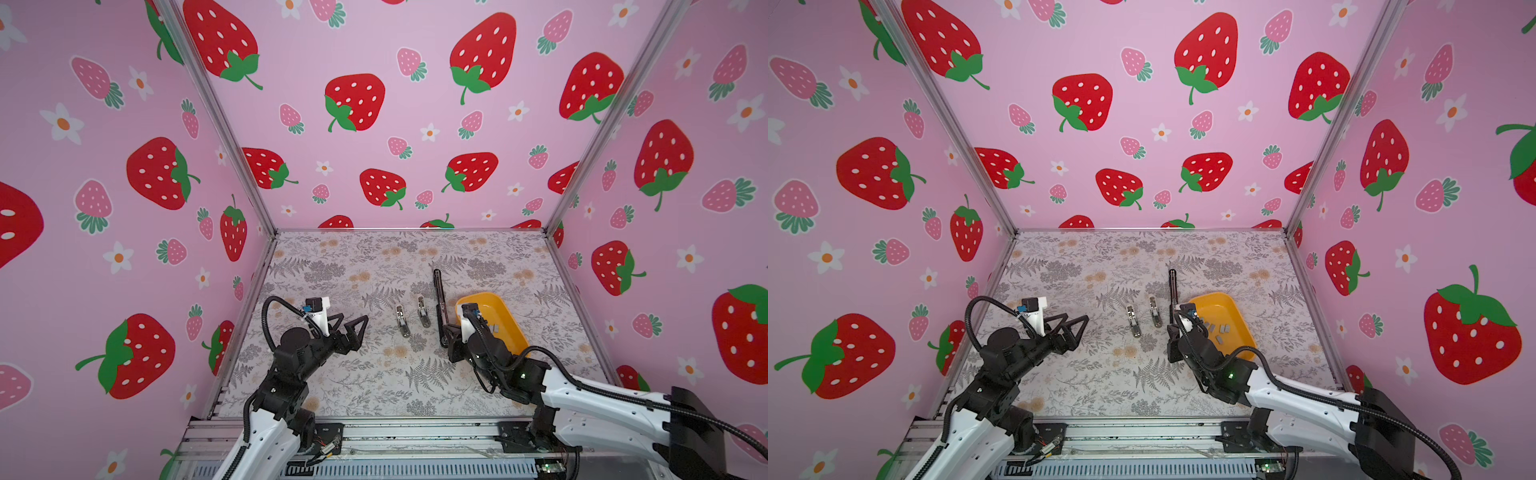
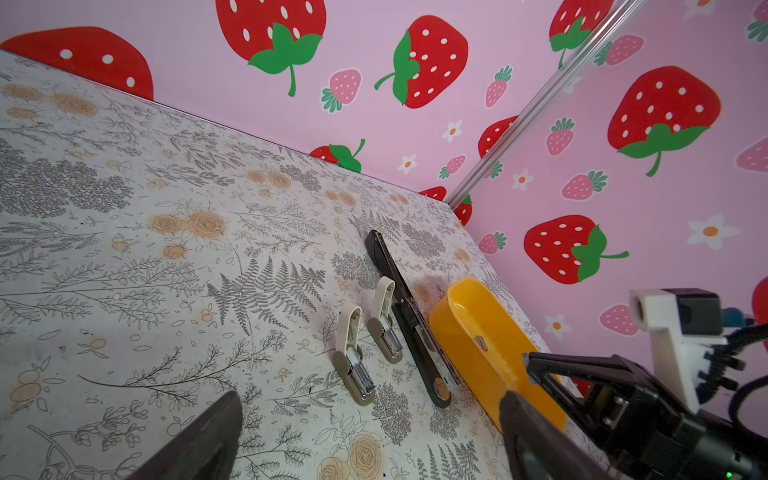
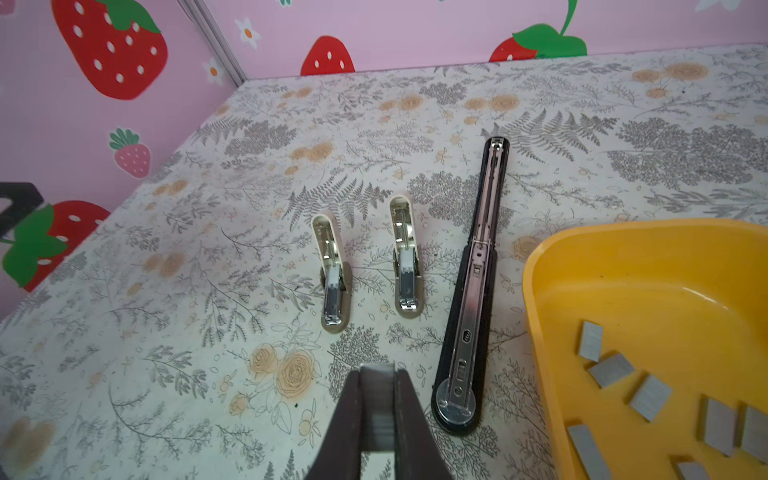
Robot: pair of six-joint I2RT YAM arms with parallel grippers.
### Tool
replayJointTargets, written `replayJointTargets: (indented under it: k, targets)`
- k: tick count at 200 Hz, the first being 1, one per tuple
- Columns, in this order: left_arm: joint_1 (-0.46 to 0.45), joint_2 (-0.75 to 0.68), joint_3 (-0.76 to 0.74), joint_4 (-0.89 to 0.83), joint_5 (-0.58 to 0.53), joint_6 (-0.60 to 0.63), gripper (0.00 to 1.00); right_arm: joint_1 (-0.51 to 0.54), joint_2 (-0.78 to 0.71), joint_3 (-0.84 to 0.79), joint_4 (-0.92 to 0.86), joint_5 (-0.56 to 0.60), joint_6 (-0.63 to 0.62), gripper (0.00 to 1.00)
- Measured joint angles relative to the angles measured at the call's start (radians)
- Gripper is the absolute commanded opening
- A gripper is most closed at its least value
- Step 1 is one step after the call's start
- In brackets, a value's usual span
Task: Load the staples into the stapler
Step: 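Lift the staple strip and carry it over the black stapler's open channel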
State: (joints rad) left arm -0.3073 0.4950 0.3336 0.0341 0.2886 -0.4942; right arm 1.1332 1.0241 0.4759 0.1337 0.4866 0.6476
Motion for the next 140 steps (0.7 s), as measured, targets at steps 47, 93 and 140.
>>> replayJointTargets:
  k: [47,93,140]
  targets:
    - [-0.033,0.038,0.000,0.001,0.000,0.031,0.97,0.004,0.143,0.013,0.000,0.070,0.065,0.05]
    - [-0.060,0.092,0.000,0.014,-0.012,0.061,0.97,-0.023,0.264,0.076,0.001,0.083,0.067,0.04]
    - [-0.096,0.123,0.000,-0.002,-0.052,0.089,0.97,-0.101,0.384,0.145,0.003,0.037,0.033,0.03]
